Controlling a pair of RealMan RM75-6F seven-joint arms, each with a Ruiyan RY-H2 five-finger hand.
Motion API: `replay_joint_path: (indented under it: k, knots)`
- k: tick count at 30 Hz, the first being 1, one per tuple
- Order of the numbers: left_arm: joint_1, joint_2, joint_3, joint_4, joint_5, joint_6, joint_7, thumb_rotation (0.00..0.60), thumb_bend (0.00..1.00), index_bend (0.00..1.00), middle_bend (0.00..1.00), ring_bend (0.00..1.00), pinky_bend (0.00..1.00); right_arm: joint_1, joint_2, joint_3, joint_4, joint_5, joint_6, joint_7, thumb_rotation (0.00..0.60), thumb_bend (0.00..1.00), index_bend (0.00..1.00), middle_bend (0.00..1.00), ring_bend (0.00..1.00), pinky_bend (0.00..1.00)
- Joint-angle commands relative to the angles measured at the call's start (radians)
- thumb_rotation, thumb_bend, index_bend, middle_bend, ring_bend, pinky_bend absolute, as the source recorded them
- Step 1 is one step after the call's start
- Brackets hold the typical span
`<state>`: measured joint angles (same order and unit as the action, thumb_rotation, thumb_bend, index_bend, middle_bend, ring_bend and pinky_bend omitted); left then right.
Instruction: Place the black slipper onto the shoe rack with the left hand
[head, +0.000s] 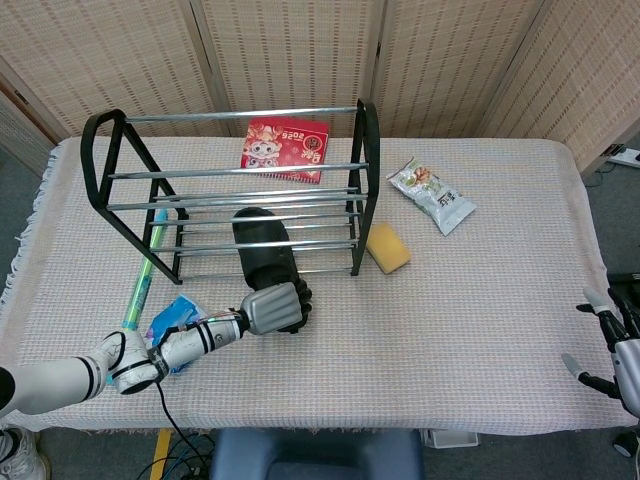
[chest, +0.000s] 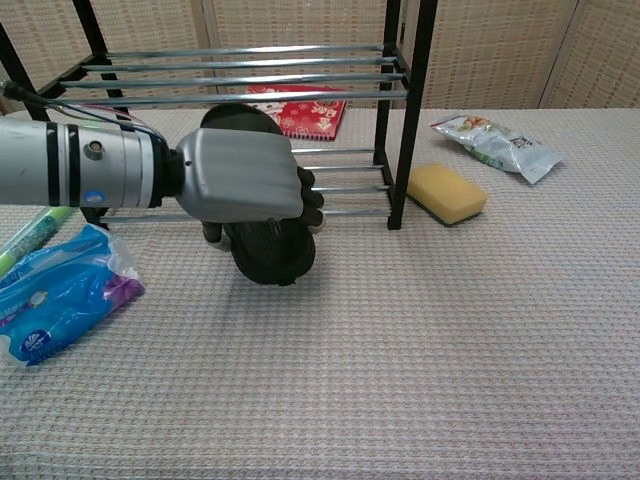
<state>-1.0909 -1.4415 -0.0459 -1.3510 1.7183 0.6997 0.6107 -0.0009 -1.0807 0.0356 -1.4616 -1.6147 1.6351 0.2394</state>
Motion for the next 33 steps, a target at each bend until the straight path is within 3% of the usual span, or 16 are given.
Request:
replay_joint_path:
  k: [1, 5, 9, 16, 25, 33]
  knots:
    - [-0.009, -0.011, -0.005, 0.029, -0.015, -0.017, 0.028, 0.6, 0.23, 0.59, 0.56, 0.41, 0.57, 0.001, -0.002, 0.0, 0.004, 0.0, -0.001, 0.002, 0.6, 0.24, 0.04, 0.27, 0.1, 0.15]
    - [0.004, -0.014, -0.026, 0.037, -0.082, -0.04, 0.094, 0.6, 0.23, 0.48, 0.41, 0.28, 0.52, -0.001, -0.005, -0.002, 0.01, 0.002, -0.003, 0.01, 0.6, 0.24, 0.04, 0.27, 0.1, 0.15]
    - [0.02, 0.0, -0.039, 0.008, -0.153, -0.057, 0.193, 0.6, 0.23, 0.28, 0.23, 0.16, 0.43, -0.004, -0.007, -0.001, 0.018, 0.006, 0.0, 0.017, 0.6, 0.24, 0.04, 0.27, 0.1, 0.14]
    - [0.038, 0.018, -0.043, -0.039, -0.267, -0.066, 0.34, 0.6, 0.23, 0.15, 0.09, 0.06, 0.37, -0.004, -0.007, -0.002, 0.02, 0.002, 0.002, 0.019, 0.6, 0.24, 0.04, 0.27, 0.1, 0.15]
    - [0.066, 0.049, -0.021, -0.125, -0.393, -0.028, 0.445, 0.6, 0.23, 0.12, 0.08, 0.05, 0.35, -0.005, -0.008, -0.001, 0.021, -0.004, 0.01, 0.02, 0.6, 0.24, 0.04, 0.27, 0.1, 0.15]
    - [0.102, 0.108, 0.026, -0.292, -0.42, 0.049, 0.488, 0.6, 0.23, 0.14, 0.08, 0.05, 0.35, -0.007, -0.007, -0.002, 0.021, -0.004, 0.013, 0.023, 0.6, 0.24, 0.04, 0.27, 0.1, 0.15]
